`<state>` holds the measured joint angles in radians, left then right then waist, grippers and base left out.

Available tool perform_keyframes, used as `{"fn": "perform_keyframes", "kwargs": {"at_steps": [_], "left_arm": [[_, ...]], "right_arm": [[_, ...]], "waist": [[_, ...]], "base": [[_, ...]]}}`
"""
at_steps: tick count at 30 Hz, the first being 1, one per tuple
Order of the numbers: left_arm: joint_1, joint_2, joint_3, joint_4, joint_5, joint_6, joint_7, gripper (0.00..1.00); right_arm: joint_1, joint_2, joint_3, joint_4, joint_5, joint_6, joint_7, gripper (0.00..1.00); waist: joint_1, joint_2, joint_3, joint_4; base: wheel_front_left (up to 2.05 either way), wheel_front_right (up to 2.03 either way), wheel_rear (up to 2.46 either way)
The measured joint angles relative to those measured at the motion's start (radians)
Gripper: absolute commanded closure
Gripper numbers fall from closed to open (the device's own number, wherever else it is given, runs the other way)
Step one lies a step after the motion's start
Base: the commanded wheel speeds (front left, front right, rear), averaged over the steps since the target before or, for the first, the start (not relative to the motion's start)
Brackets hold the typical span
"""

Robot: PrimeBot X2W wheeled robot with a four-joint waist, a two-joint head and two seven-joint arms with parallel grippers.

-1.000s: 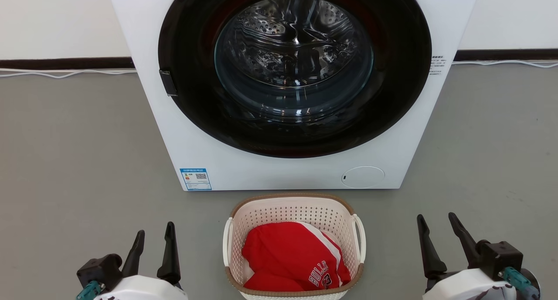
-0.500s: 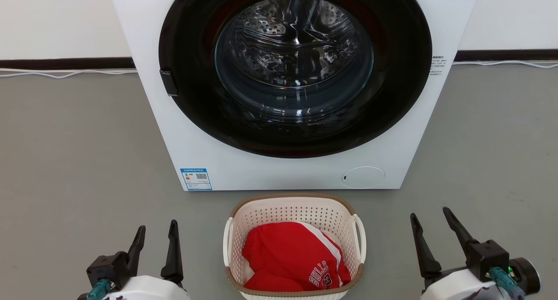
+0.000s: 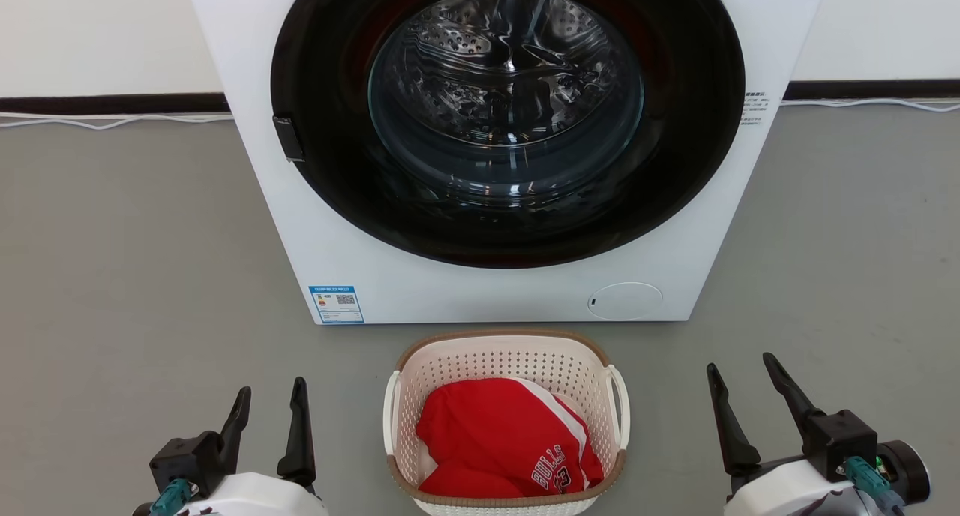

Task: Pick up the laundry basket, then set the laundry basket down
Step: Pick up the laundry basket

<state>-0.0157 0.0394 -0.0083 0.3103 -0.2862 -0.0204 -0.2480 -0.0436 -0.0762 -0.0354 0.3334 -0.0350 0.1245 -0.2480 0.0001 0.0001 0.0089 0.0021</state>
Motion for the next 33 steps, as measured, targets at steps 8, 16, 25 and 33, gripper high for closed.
{"fn": "perform_keyframes", "kwargs": {"at_steps": [8,16,25,33], "left_arm": [[-0.014,0.000,-0.007,0.022,0.000,0.000,0.000,0.00],[-0.112,0.000,-0.044,0.102,-0.005,0.003,-0.004,0.00],[-0.282,-0.002,-0.100,0.279,-0.032,0.003,-0.005,0.00],[-0.419,-0.004,-0.139,0.404,-0.044,0.015,-0.005,0.00]], "right_arm": [[-0.006,0.008,-0.020,0.009,0.007,0.000,0.000,0.00],[-0.106,0.019,-0.049,0.076,0.031,0.000,0.000,0.00],[-0.256,0.019,-0.021,0.226,0.053,0.000,0.000,0.00],[-0.382,0.001,0.002,0.327,0.053,0.000,0.000,0.00]], "waist": [[0.0000,0.0000,0.025,-0.001],[0.0000,0.0000,0.105,-0.003],[0.0000,0.0000,0.219,-0.006],[0.0000,0.0000,0.321,-0.006]], "base": [[0.00,0.00,0.00],[0.00,0.00,0.00],[0.00,0.00,0.00],[0.00,0.00,0.00]]}}
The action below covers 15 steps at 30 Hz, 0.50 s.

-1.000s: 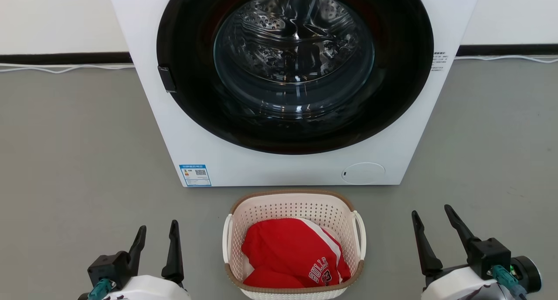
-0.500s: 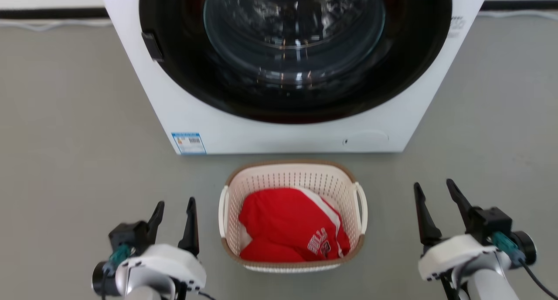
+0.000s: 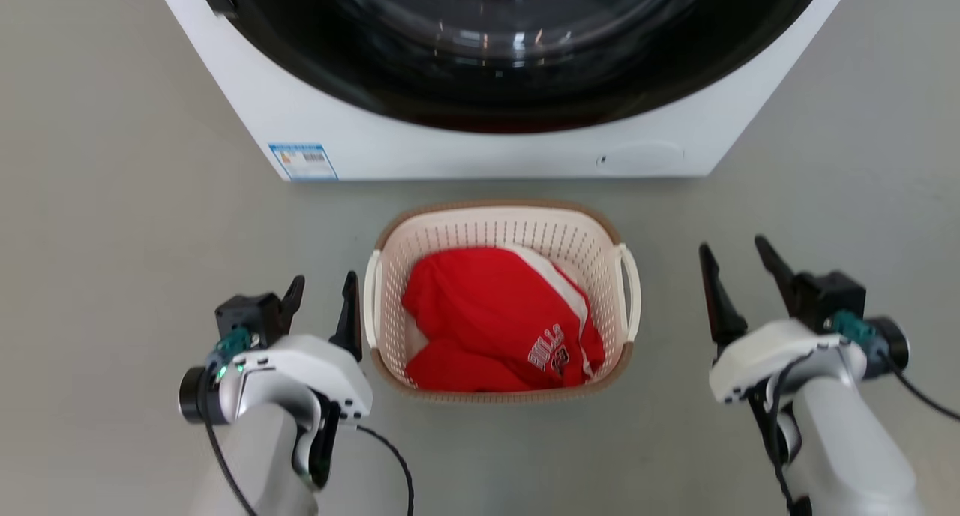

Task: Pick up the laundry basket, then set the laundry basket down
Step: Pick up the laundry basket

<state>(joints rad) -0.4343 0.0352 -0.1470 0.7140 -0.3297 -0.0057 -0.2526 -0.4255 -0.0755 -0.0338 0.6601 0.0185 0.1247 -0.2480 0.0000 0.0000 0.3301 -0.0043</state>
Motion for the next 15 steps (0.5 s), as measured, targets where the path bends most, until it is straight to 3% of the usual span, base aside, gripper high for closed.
{"fn": "perform_keyframes", "kwargs": {"at_steps": [15], "left_arm": [[-0.268,-0.004,-0.114,0.218,-0.072,0.008,-0.003,0.00]], "right_arm": [[-0.189,-0.015,0.036,0.177,0.055,0.000,0.000,0.00]], "waist": [[0.0000,0.0000,0.211,0.001]], "base": [[0.00,0.00,0.00]]}}
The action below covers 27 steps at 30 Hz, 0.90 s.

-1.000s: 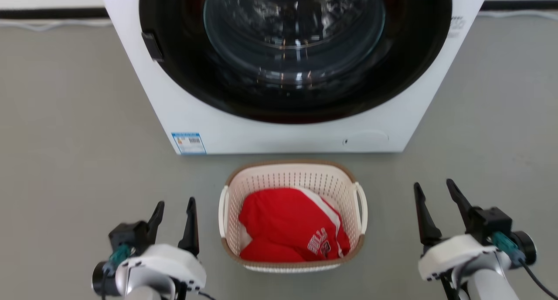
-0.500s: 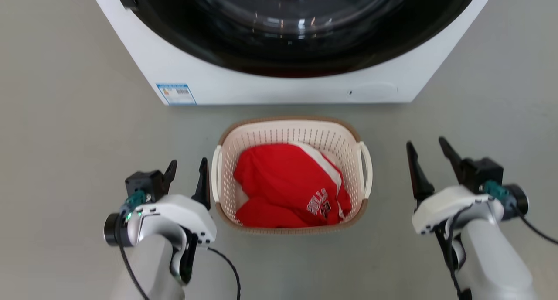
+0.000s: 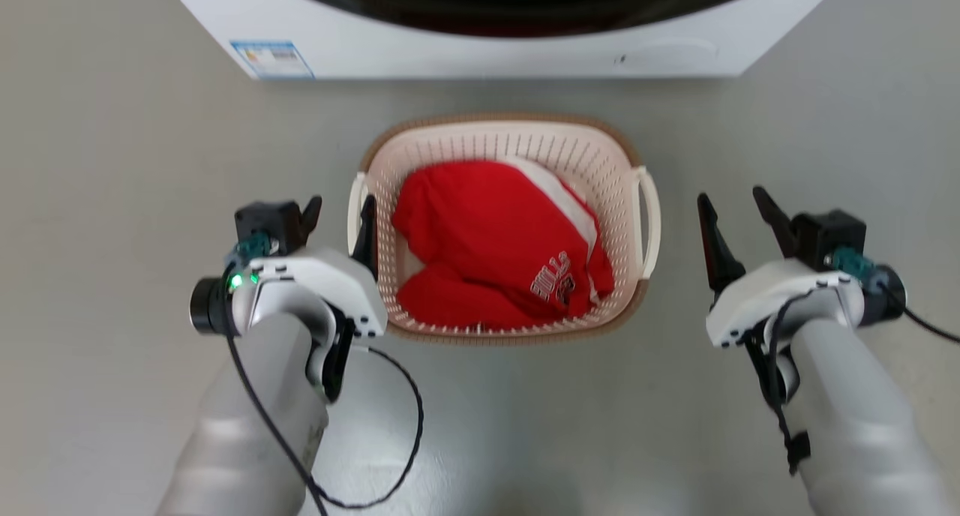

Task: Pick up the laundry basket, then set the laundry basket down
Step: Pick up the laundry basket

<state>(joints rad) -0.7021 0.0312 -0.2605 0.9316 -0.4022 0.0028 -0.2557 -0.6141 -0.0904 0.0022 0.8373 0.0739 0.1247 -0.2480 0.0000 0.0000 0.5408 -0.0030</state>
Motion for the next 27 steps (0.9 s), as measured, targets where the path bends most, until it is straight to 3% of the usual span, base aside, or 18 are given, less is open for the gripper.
{"fn": "perform_keyframes", "kwargs": {"at_steps": [8,17,27], "left_arm": [[-0.148,-0.002,-0.045,0.157,-0.033,0.015,0.000,0.00],[-0.270,-0.005,-0.068,0.261,-0.035,0.024,0.000,0.00],[-0.344,0.011,-0.060,0.314,-0.032,0.069,0.000,0.00]], "right_arm": [[-0.124,-0.002,0.036,0.051,0.019,0.000,0.000,0.00],[-0.193,-0.003,0.050,0.063,0.049,0.000,0.000,0.00],[-0.231,0.000,0.077,0.061,0.072,0.000,0.000,0.00]], "waist": [[0.0000,0.0000,0.118,-0.001],[0.0000,0.0000,0.235,-0.018],[0.0000,0.0000,0.334,-0.034]], "base": [[0.00,0.00,0.00],[0.00,0.00,0.00],[0.00,0.00,0.00]]}}
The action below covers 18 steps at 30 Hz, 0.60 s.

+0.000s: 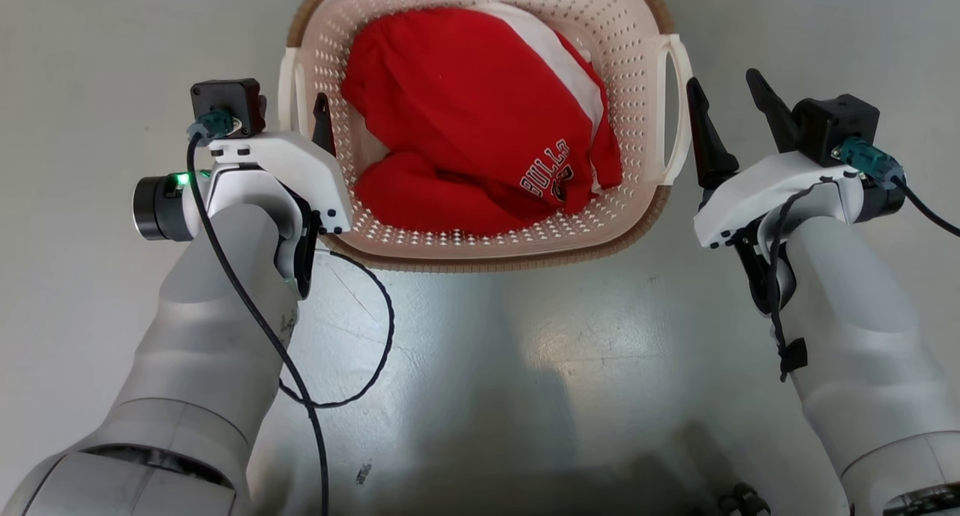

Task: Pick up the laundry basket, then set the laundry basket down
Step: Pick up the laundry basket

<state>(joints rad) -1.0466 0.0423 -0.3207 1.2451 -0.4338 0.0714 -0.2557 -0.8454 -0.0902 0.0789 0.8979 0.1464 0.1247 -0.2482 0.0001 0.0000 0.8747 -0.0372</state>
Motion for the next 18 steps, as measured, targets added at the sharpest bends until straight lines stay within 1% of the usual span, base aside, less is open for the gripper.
{"fn": "perform_keyframes", "kwargs": {"at_steps": [4,12,16,18], "left_arm": [[-0.017,0.002,0.001,0.008,0.000,0.001,0.000,0.00],[-0.036,0.002,-0.005,0.024,0.000,0.001,0.000,0.00],[-0.054,0.001,-0.013,0.031,0.000,0.001,0.000,0.00],[-0.060,0.000,-0.018,0.034,0.000,0.001,0.000,0.00]], "right_arm": [[-0.003,0.003,0.014,0.004,0.010,0.000,0.000,0.00],[-0.042,0.012,0.055,0.061,0.047,0.000,-0.001,0.00],[-0.062,0.016,0.077,0.097,0.074,0.000,-0.002,0.00],[-0.075,0.017,0.086,0.117,0.108,0.000,-0.002,0.00]], "waist": [[0.0000,0.0000,0.028,-0.001],[0.0000,0.0000,0.058,0.002],[0.0000,0.0000,0.067,0.005],[-0.0001,0.0000,0.071,0.006]], "base": [[0.00,0.00,0.00],[0.00,0.00,0.00],[0.00,0.00,0.00],[0.00,0.00,0.00]]}}
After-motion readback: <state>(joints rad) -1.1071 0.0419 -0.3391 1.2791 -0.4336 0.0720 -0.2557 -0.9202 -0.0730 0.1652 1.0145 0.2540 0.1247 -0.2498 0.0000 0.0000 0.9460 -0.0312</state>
